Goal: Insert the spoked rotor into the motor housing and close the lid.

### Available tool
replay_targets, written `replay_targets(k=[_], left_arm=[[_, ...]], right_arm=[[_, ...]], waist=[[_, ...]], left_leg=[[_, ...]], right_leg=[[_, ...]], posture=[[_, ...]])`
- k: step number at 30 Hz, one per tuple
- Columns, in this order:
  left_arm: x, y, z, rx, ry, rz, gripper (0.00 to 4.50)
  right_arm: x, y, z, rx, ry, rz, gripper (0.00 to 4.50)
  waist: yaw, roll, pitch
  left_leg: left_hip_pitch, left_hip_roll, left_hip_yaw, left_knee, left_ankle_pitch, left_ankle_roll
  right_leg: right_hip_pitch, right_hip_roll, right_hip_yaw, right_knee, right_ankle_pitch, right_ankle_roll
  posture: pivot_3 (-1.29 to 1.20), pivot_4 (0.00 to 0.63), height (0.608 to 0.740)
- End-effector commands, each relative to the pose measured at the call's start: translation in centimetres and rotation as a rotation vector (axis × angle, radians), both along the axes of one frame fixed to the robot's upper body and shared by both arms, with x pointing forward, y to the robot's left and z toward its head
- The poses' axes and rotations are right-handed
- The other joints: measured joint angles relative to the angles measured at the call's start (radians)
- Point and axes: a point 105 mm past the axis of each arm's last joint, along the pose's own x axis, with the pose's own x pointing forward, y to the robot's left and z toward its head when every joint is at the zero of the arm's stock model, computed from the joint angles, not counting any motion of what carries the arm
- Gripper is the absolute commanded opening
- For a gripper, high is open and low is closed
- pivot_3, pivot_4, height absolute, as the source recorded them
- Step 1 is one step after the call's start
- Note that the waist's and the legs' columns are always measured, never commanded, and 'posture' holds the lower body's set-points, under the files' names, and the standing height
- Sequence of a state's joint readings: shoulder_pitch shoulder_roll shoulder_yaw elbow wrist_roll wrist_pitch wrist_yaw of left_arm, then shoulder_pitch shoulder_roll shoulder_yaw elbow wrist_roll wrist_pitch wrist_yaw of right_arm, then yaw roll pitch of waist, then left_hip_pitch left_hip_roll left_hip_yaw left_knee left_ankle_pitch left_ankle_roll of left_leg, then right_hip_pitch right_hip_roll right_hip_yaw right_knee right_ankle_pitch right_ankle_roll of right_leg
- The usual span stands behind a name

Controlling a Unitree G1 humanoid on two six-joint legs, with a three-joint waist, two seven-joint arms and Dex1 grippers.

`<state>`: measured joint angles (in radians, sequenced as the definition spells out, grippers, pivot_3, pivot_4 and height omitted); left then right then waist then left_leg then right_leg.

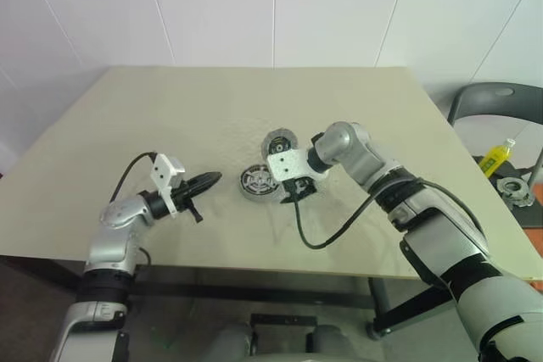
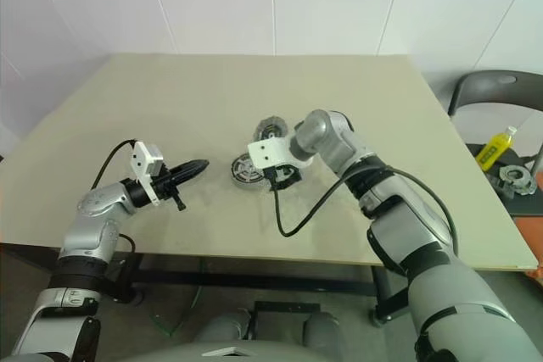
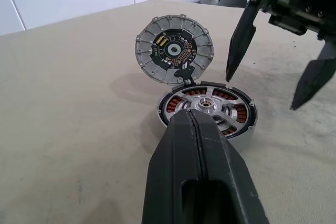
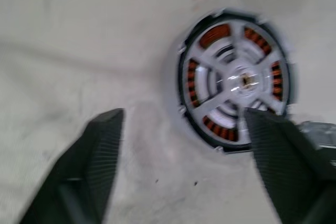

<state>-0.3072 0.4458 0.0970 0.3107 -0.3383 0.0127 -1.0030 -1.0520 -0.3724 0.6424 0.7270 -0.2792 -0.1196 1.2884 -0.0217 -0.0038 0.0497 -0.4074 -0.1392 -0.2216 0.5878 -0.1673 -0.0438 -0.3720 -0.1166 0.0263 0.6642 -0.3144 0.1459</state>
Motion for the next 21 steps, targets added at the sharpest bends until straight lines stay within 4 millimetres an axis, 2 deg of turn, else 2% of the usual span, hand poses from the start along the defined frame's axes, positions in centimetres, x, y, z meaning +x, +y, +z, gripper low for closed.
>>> replay_targets(k=[1, 11, 14, 21], left_arm=[[0.1, -0.2, 1.0, 0.001, -0.047, -0.001, 0.0], [0.3, -0.2, 0.7, -0.005, -0.047, 0.022, 0.0], [0.4, -0.2, 0.8, -0.002, -0.054, 0.036, 0.0], [0.7, 0.2, 1.0, 0.003, -0.07, 0.062, 0.0]], right_arm=[[0.4, 0.9, 1.4, -0.029, -0.064, 0.071, 3.91], [0.7, 2.1, 0.7, -0.05, -0.108, 0.12, 3.91], [0.8, 1.7, 0.2, -0.058, -0.115, 0.116, 3.36], [1.5, 0.9, -0.2, -0.07, -0.159, 0.096, 1.1]], waist=[[0.0, 0.0, 0.0], [0.001, 0.001, 0.0], [0.002, 0.001, 0.0], [0.002, 0.001, 0.0]], left_leg=[[0.0, 0.0, 0.0, 0.0, 0.0, 0.0], [0.001, 0.0, -0.001, -0.002, 0.001, -0.002], [0.001, 0.0, -0.001, -0.002, 0.001, -0.002], [0.005, 0.0, -0.002, -0.007, 0.003, -0.004]], right_leg=[[0.0, 0.0, 0.0, 0.0, 0.0, 0.0], [0.0, 0.001, 0.0, 0.001, 0.0, 0.0], [0.0, 0.001, 0.0, 0.001, 0.0, -0.001], [0.0, 0.001, 0.001, 0.001, 0.0, -0.002]], posture=[[0.0, 0.0, 0.74], [0.0, 0.0, 0.74], [0.0, 0.0, 0.74], [0.0, 0.0, 0.74]])
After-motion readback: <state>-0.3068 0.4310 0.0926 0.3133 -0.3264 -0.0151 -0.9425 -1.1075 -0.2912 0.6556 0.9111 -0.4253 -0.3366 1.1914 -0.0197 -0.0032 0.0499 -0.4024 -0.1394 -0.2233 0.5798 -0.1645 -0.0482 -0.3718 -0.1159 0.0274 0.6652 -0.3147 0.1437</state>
